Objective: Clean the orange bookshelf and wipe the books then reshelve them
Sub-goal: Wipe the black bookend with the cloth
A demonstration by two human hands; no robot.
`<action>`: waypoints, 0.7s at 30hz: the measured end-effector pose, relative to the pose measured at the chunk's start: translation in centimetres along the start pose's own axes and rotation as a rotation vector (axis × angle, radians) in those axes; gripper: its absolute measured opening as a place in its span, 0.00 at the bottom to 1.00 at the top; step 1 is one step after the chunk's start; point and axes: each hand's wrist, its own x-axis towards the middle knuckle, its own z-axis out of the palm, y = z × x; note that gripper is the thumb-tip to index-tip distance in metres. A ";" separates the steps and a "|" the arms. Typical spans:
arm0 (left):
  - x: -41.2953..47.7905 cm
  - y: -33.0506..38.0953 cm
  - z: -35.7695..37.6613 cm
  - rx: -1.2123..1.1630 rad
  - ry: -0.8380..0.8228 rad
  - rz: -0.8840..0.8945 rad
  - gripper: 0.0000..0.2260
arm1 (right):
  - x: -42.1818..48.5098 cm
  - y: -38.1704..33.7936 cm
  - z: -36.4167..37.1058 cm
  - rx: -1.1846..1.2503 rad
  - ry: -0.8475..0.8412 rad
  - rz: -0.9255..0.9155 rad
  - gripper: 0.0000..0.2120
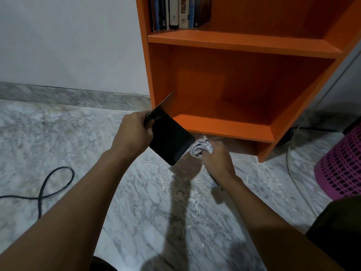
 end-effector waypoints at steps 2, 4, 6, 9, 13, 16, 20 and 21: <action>0.0 -0.3 -0.1 -0.003 0.022 -0.045 0.11 | -0.5 -1.0 0.2 -0.004 -0.011 -0.128 0.06; -0.1 -0.6 -0.2 -0.013 0.021 -0.083 0.10 | -0.3 -2.0 0.4 -0.043 0.017 -0.209 0.16; -0.3 -0.8 -0.5 -0.021 -0.003 -0.082 0.10 | 0.3 -2.7 0.4 -0.062 0.052 -0.247 0.25; -0.6 -0.4 -0.9 -0.039 0.010 -0.048 0.07 | 0.8 -2.4 0.9 -0.111 0.067 -0.210 0.30; -0.6 -0.4 -1.9 -0.044 0.134 -0.045 0.11 | -0.8 0.0 3.6 -0.165 -0.122 0.026 0.20; -0.6 -0.9 -2.5 -0.002 0.175 -0.034 0.12 | -1.7 1.0 4.5 -0.062 -0.170 0.102 0.12; -0.9 -1.6 -2.3 0.027 0.139 -0.044 0.11 | -1.2 -1.7 3.2 0.132 -0.010 -0.021 0.06; -1.0 -1.7 -2.3 0.034 0.127 -0.040 0.11 | -1.0 -2.6 2.9 0.159 0.027 -0.070 0.05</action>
